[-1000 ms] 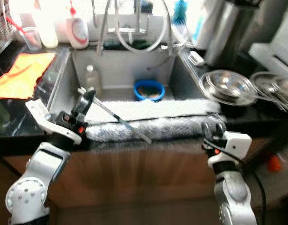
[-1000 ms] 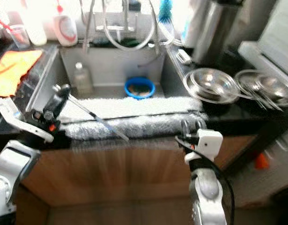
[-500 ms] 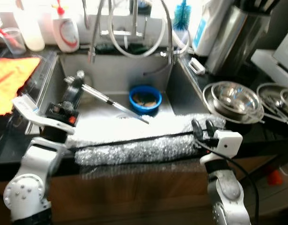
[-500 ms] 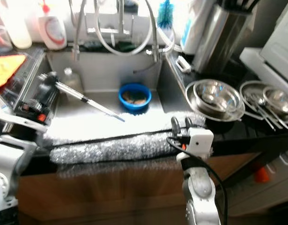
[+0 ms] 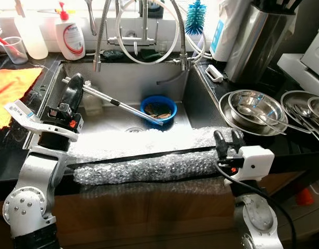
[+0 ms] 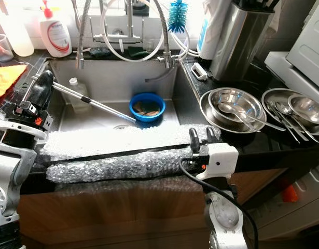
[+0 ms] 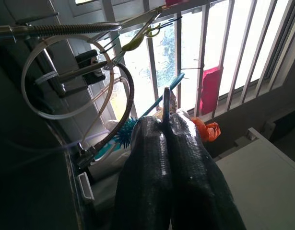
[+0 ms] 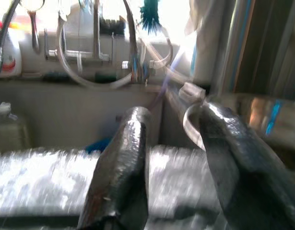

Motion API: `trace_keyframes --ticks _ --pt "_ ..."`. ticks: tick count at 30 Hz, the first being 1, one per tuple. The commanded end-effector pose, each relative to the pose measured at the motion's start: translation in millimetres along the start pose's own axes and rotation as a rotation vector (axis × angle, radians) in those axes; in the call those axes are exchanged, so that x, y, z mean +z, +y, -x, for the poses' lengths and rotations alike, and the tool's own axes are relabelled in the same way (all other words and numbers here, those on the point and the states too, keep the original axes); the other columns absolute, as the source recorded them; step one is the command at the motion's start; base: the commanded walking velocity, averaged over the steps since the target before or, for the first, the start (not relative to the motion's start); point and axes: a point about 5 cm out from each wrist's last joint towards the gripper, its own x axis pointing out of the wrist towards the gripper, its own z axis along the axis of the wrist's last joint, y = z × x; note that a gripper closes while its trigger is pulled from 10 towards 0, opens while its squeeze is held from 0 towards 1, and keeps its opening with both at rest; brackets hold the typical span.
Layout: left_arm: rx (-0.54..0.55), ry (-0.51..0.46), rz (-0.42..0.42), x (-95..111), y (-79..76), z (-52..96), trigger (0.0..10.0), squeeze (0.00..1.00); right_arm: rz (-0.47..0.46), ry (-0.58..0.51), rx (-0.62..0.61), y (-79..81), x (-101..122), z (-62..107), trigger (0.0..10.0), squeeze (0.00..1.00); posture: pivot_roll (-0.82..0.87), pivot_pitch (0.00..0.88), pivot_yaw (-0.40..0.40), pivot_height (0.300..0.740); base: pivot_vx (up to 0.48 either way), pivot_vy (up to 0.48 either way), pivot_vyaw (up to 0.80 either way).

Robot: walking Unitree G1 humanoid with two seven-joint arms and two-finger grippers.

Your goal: Kitchen organization

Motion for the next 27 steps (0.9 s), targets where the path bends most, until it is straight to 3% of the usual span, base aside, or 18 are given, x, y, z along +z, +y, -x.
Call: trace_keyframes --ticks 1,5,12,24,27 --pt "-0.017 -0.016 -0.004 4.1 -3.4 -5.5 10.0 0.0 0.0 -0.016 -0.034 -5.2 8.0 -3.8 10.0 0.0 0.0 0.024 -0.052 0.74 0.0 0.0 0.0" --pt "-0.023 0.004 -0.003 -0.5 -1.8 -6.5 10.0 0.0 -0.089 0.119 -0.072 -11.5 -22.1 0.8 10.0 0.0 0.01 0.021 -0.056 0.74 0.0 0.0 0.0" --pt "-0.024 0.012 -0.006 -1.9 -1.8 -6.3 10.0 0.0 -0.162 0.27 -0.092 -10.7 -43.7 15.6 10.0 0.0 0.01 0.023 -0.058 0.74 0.0 0.0 0.0" --pt "-0.028 0.033 -0.013 -4.9 -3.1 -5.4 10.0 0.0 -0.182 0.299 -0.088 -12.3 -38.5 32.0 10.0 0.0 0.0 0.029 -0.059 0.74 0.0 0.0 0.0" --pt "-0.036 0.022 -0.013 -2.9 -4.5 -8.1 10.0 0.0 -0.165 0.261 -0.085 -13.1 -30.9 32.0 10.0 0.0 0.0 0.03 -0.059 0.74 0.0 0.0 0.0"
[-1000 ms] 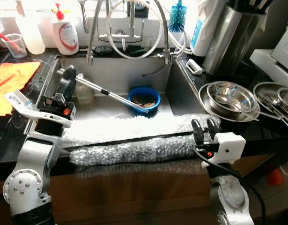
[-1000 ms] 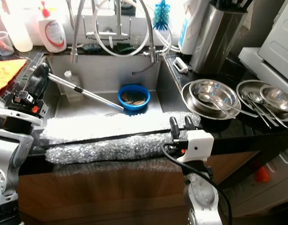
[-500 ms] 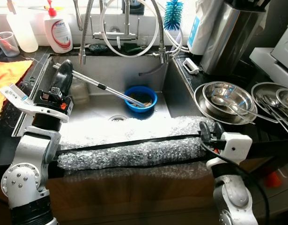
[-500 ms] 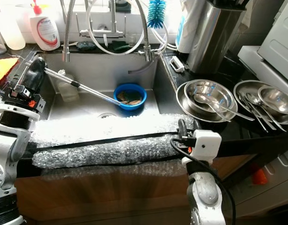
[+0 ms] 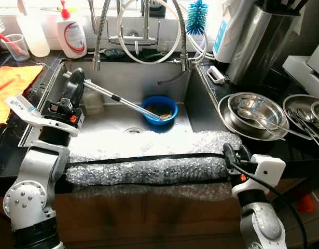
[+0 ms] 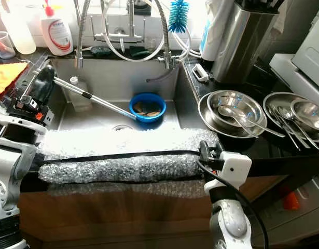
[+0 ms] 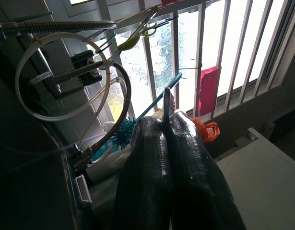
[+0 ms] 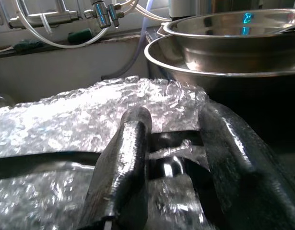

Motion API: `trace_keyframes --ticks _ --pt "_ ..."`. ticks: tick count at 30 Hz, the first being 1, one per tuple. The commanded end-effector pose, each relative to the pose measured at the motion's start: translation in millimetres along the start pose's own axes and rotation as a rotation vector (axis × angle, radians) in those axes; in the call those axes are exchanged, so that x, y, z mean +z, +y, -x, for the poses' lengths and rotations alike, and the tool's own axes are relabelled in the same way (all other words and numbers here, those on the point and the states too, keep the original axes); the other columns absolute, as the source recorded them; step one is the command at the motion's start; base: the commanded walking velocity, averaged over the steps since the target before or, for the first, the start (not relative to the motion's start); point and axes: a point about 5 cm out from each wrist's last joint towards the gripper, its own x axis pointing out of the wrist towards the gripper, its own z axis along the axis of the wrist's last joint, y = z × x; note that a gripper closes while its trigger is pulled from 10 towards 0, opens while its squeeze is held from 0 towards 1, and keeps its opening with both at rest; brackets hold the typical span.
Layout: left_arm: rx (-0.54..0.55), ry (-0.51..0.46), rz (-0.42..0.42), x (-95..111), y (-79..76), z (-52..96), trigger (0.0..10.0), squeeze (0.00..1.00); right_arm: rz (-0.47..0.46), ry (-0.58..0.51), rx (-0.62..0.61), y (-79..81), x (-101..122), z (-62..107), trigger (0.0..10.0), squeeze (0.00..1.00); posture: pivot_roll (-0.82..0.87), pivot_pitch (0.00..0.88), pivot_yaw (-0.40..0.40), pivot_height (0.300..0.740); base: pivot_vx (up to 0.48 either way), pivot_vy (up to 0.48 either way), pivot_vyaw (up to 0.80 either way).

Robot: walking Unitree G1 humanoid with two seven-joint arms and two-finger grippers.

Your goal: Kitchen organization

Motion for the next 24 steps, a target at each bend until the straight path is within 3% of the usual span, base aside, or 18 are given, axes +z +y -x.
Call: trace_keyframes --ticks 1,6,9,14,18,21,24 --pt "-0.027 -0.009 -0.02 2.0 -5.8 -5.0 10.0 0.0 0.032 -0.023 0.001 -1.1 5.9 1.3 10.0 0.0 0.0 0.03 -0.059 0.74 0.0 0.0 0.0" --pt "-0.032 -0.019 -0.02 3.2 -6.9 -8.1 10.0 0.0 0.052 -0.103 -0.013 -1.0 21.1 -4.9 10.0 0.0 0.0 0.028 -0.06 0.74 0.0 0.0 0.0" --pt "-0.046 -0.044 -0.013 4.6 -8.3 -10.6 10.0 0.0 0.127 -0.197 -0.018 1.5 40.6 -13.4 10.0 0.0 0.0 0.027 -0.061 0.74 0.0 0.0 0.0" --pt "-0.033 -0.063 -0.025 5.9 -5.4 -13.1 10.0 0.0 0.175 -0.243 -0.075 -2.2 49.6 -14.3 10.0 0.0 0.0 0.024 -0.063 0.74 0.0 0.0 0.0" --pt "0.008 -0.081 -0.031 5.9 3.7 -16.3 10.0 0.0 0.192 -0.245 -0.145 -12.3 49.9 -8.2 10.0 0.0 0.0 0.024 -0.063 0.74 0.0 0.0 0.0" --pt "0.049 -0.088 -0.024 2.2 16.7 -17.9 10.0 0.0 0.196 -0.196 -0.232 -29.2 39.7 3.0 10.0 0.0 -0.03 0.022 -0.057 0.74 0.0 0.0 0.0" --pt "0.063 -0.086 -0.036 -0.2 20.7 -18.8 10.0 0.0 0.205 -0.178 -0.249 -33.4 35.9 8.5 10.0 0.0 -0.03 0.022 -0.057 0.74 0.0 0.0 0.0"
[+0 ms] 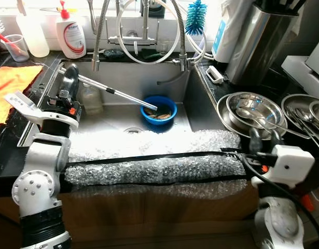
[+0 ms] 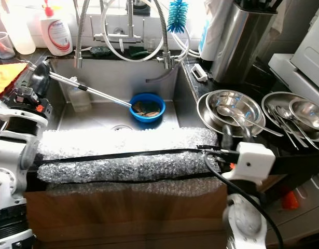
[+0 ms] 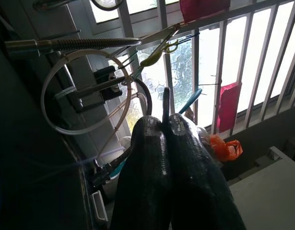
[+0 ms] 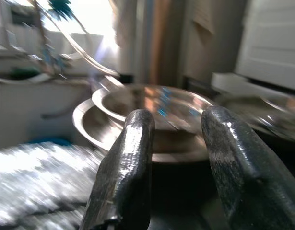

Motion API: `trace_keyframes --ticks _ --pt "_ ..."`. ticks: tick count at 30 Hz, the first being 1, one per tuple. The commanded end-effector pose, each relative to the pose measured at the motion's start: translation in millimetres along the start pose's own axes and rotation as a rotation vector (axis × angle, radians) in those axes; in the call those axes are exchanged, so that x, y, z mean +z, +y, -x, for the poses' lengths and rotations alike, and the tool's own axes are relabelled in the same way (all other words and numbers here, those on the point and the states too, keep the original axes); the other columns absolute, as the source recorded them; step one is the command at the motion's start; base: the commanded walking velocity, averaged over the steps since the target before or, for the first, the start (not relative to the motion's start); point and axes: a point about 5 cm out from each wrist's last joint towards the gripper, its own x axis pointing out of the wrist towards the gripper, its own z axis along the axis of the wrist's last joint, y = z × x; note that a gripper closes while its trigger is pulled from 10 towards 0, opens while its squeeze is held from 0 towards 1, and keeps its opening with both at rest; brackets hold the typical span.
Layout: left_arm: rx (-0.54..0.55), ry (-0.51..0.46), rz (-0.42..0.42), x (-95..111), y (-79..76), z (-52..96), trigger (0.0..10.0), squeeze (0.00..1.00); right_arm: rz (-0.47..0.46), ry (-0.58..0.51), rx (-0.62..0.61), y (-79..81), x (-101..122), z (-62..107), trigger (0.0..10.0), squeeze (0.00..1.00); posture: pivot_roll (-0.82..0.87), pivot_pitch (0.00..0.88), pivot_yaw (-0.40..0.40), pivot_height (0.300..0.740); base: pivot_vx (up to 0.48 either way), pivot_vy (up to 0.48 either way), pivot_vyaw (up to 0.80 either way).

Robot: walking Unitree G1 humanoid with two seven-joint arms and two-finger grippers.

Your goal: Kitchen organization

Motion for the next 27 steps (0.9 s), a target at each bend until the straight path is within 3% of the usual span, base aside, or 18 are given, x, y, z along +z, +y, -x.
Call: trace_keyframes --ticks 1,4,10,14,16,24,26,27 --pt "-0.012 0.001 -0.031 -1.7 -1.8 -5.0 10.0 0.0 -0.004 -0.019 -0.011 -2.6 4.1 0.7 10.0 0.0 -0.03 0.022 -0.057 0.74 0.0 0.0 0.0" --pt "0.042 -0.018 -0.125 -5.8 4.6 -13.1 10.0 0.0 -0.035 -0.023 0.034 7.8 4.1 -4.6 10.0 0.0 -0.03 0.018 -0.059 0.74 0.0 0.0 0.0" --pt "0.056 -0.046 -0.099 -18.4 9.4 -24.3 10.0 0.0 -0.073 -0.013 0.096 23.9 1.5 -6.4 10.0 0.0 -0.02 0.012 -0.06 0.74 0.0 0.0 0.0" --pt "0.075 -0.065 -0.119 -23.6 15.9 -32.1 10.0 0.0 -0.085 -0.012 0.11 26.8 1.4 -5.9 10.0 0.0 -0.03 0.011 -0.058 0.74 0.0 0.0 0.0" --pt "0.109 -0.101 -0.172 -20.3 21.3 -43.3 10.0 0.0 -0.082 -0.015 0.114 27.3 1.8 -6.3 10.0 0.0 -0.03 0.01 -0.056 0.74 0.0 0.0 0.0" --pt "0.109 -0.117 -0.186 -20.9 23.6 -46.4 10.0 0.0 -0.083 -0.016 0.116 27.5 1.5 -6.4 10.0 0.0 -0.03 0.01 -0.056 0.74 0.0 0.0 0.0" --pt "0.209 -0.08 -0.53 -26.4 36.4 -66.9 10.0 0.0 -0.077 -0.032 0.147 33.3 4.7 -6.3 10.0 0.0 -0.05 0.0 -0.04 0.74 0.0 0.0 0.0" --pt "0.223 -0.062 -0.661 -27.9 38.2 -72.4 10.0 0.0 -0.076 -0.037 0.157 35.2 5.7 -6.2 10.0 0.0 -0.05 0.0 -0.04 0.74 0.0 0.0 0.0"
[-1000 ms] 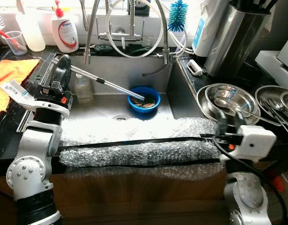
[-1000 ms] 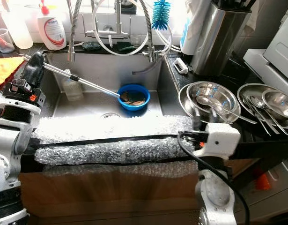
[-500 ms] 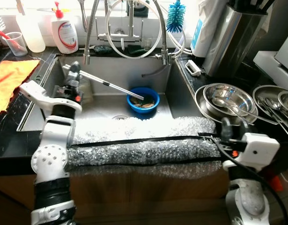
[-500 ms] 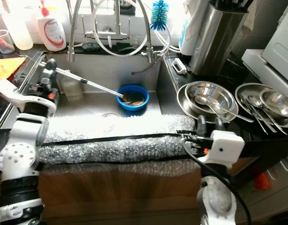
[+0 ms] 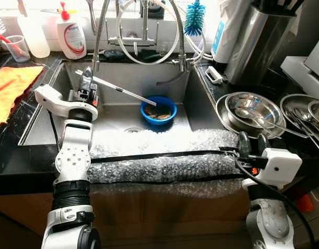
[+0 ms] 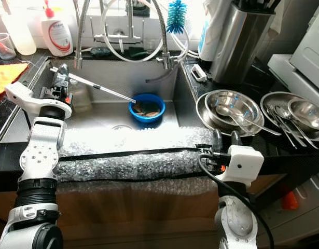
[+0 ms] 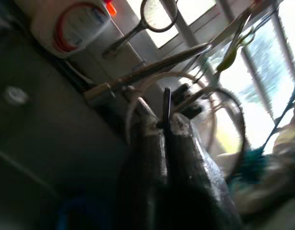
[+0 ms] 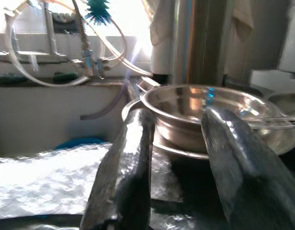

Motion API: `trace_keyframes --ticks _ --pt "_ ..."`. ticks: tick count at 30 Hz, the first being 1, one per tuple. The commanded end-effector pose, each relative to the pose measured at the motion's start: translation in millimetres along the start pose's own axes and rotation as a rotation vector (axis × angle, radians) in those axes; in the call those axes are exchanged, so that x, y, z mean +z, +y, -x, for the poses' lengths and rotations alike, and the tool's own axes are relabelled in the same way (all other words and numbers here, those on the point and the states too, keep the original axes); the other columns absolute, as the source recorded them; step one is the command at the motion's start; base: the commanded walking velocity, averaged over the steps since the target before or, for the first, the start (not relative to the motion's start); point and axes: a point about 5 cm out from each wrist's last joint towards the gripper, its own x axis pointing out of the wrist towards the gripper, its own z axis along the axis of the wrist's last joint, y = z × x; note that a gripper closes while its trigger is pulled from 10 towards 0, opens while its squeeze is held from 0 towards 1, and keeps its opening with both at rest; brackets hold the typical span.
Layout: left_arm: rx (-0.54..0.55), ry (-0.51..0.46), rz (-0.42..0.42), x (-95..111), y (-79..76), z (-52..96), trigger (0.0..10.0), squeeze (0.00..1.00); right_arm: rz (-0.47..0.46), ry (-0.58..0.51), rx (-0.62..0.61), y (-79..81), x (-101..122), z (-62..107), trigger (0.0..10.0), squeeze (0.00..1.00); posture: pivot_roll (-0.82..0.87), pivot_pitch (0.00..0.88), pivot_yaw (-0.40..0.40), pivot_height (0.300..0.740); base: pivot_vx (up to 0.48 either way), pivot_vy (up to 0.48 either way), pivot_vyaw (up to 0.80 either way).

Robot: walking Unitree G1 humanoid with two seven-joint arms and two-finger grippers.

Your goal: Kitchen organization

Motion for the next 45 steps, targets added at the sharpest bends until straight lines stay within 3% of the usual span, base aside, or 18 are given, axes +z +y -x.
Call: trace_keyframes --ticks 1,2,3,4,5,10,12,13,14,16,20,26,27,28,29,36,41,45 --pt "-0.026 -0.02 -0.202 -2.5 -10.9 -7.9 10.0 0.0 0.006 -0.015 0.018 2.8 3.1 -0.6 10.0 0.0 -0.05 0.0 -0.04 0.74 0.0 0.0 0.0" --pt "-0.035 -0.033 -0.242 -2.1 -13.9 -8.6 10.0 0.0 0.006 -0.017 0.019 3.0 3.5 -0.6 10.0 0.0 -0.05 0.0 -0.039 0.74 0.0 0.0 0.0" --pt "-0.052 -0.026 -0.336 -3.5 -17.5 -9.0 10.0 0.0 0.005 -0.018 0.02 2.9 3.7 -0.9 10.0 0.0 -0.05 0.0 -0.039 0.74 0.0 0.0 0.0" --pt "-0.052 -0.026 -0.336 -3.5 -17.5 -9.0 10.0 0.0 0.005 -0.018 0.02 2.9 3.7 -0.9 10.0 0.0 -0.05 0.0 -0.039 0.74 0.0 0.0 0.0" --pt "-0.063 -0.012 -0.421 -5.9 -19.3 -8.7 10.0 0.0 0.004 -0.019 0.021 3.3 3.7 -1.1 10.0 0.0 -0.05 0.0 -0.04 0.74 0.0 0.0 0.0" --pt "-0.094 0.006 -0.484 -11.4 -20.1 -7.4 10.0 0.0 -0.001 -0.018 0.033 6.6 3.6 -1.2 10.0 0.0 -0.05 0.0 -0.04 0.74 0.0 0.0 0.0" --pt "-0.124 0.05 -0.62 -20.2 -18.3 -9.5 10.0 0.0 -0.002 -0.019 0.035 7.2 4.4 -1.2 10.0 0.0 -0.05 0.017 -0.042 0.74 0.0 0.0 0.0" --pt "-0.124 0.05 -0.62 -20.2 -18.3 -9.5 10.0 0.0 -0.002 -0.019 0.035 7.2 4.4 -1.2 10.0 0.0 -0.05 0.017 -0.042 0.74 0.0 0.0 0.0" --pt "-0.146 0.095 -0.712 -25.1 -16.9 -9.3 10.0 0.0 -0.002 -0.019 0.035 7.3 4.5 -1.4 10.0 0.0 -0.05 0.021 -0.041 0.74 0.0 0.0 0.0" --pt "-0.151 0.11 -0.738 -26.5 -16.2 -9.1 10.0 0.0 -0.002 -0.018 0.035 7.2 4.4 -1.4 10.0 0.0 -0.05 0.021 -0.041 0.74 0.0 0.0 0.0" --pt "-0.176 0.202 -0.881 -30.8 -10.3 -6.8 10.0 0.0 -0.005 -0.014 0.039 9.0 3.2 -2.6 10.0 0.0 -0.04 0.037 -0.041 0.74 0.0 0.0 0.0" --pt "-0.179 0.242 -0.914 -34.2 -5.9 -5.6 10.0 0.0 -0.01 -0.013 0.045 11.3 3.3 -4.7 10.0 0.0 -0.03 0.049 -0.041 0.74 0.0 0.0 0.0" --pt "-0.178 0.269 -0.919 -36.9 -3.9 -4.7 10.0 0.2 -0.011 -0.011 0.047 12.2 3.1 -5.1 10.0 0.0 -0.03 0.052 -0.042 0.74 0.0 0.0 0.0" --pt "-0.179 0.285 -0.922 -38.4 -3.2 -4.2 10.0 0.2 -0.012 -0.01 0.049 12.4 2.9 -5.2 10.0 0.0 -0.03 0.052 -0.042 0.74 0.0 0.0 0.0" --pt "-0.176 0.302 -0.928 -40.5 -1.7 -3.2 10.0 1.0 -0.012 -0.009 0.05 12.5 2.6 -5.5 10.0 0.0 -0.03 0.054 -0.041 0.74 0.0 0.0 0.0" --pt "-0.168 0.329 -0.897 -44.3 0.3 -0.4 10.0 1.0 -0.011 -0.01 0.047 12.0 3.0 -7.7 10.0 0.0 -0.03 0.061 -0.042 0.74 0.0 0.0 0.0" --pt "-0.175 0.218 -0.852 -29.7 -6.8 -1.6 10.0 1.0 -0.012 -0.014 0.048 12.6 4.0 -9.3 10.0 0.0 -0.03 0.064 -0.045 0.74 0.0 0.0 0.0" --pt "-0.185 0.198 -0.854 -24.7 -8.1 -0.1 10.0 1.0 -0.011 -0.016 0.048 12.1 4.2 -10.4 10.0 0.0 -0.03 0.064 -0.047 0.74 0.0 0.0 0.0"
